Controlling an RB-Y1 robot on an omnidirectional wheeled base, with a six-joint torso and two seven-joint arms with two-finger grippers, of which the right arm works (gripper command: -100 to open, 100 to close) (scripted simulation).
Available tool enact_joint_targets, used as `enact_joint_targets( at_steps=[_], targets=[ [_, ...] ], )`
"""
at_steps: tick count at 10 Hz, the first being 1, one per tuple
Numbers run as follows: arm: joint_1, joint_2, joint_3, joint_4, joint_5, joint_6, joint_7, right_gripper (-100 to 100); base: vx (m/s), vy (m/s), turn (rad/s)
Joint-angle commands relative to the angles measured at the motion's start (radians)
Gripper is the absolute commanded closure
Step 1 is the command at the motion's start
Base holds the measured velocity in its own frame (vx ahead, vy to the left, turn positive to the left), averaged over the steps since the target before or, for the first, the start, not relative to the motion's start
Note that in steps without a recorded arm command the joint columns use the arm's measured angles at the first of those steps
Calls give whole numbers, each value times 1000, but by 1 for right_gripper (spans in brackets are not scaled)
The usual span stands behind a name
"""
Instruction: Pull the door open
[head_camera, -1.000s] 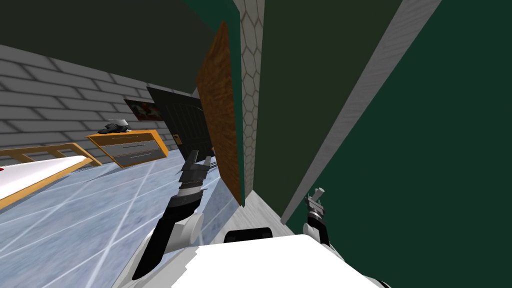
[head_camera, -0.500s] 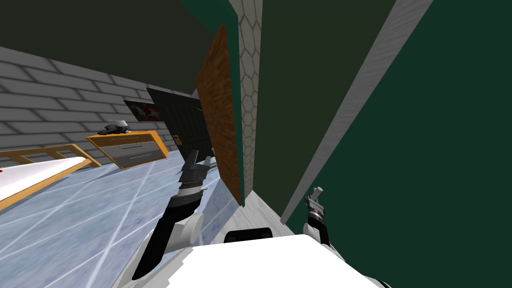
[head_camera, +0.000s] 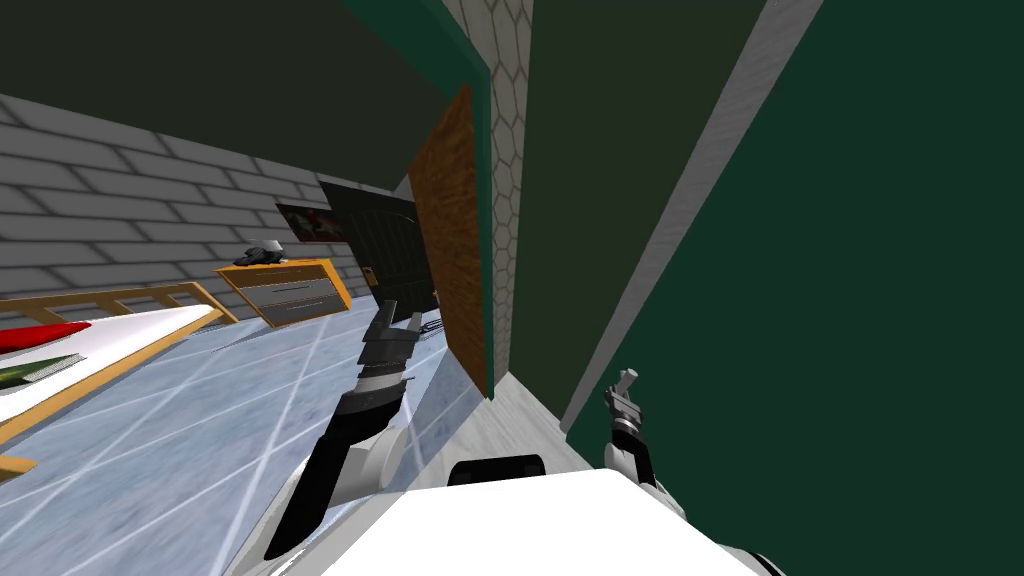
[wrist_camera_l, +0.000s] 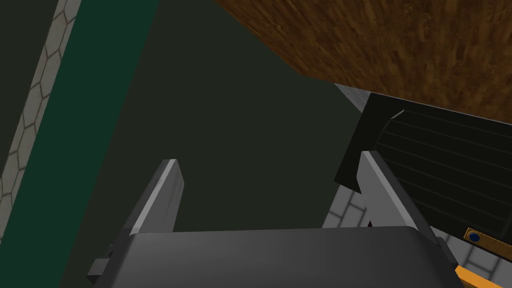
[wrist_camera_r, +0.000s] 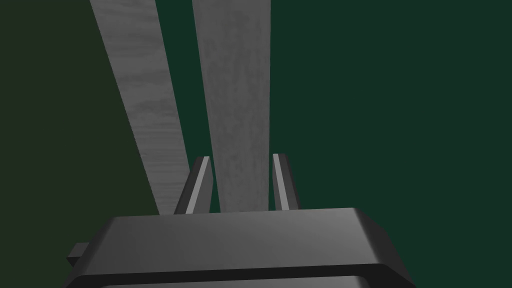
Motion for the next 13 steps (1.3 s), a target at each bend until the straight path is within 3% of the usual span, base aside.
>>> enact_joint_targets(
  at_steps=[1, 4, 6, 13],
  targets=[
    [4, -2, 19, -12, 12, 12, -12, 100, -208, 44, 55],
    [3, -8, 57, -27, 36, 26, -39, 100, -236, 42, 64],
    [8, -10, 56, -39, 36, 31, -35, 100, -172, 41, 32],
    [24, -21, 152, -73, 97, 31, -100, 100, -235, 6, 65]
  ],
)
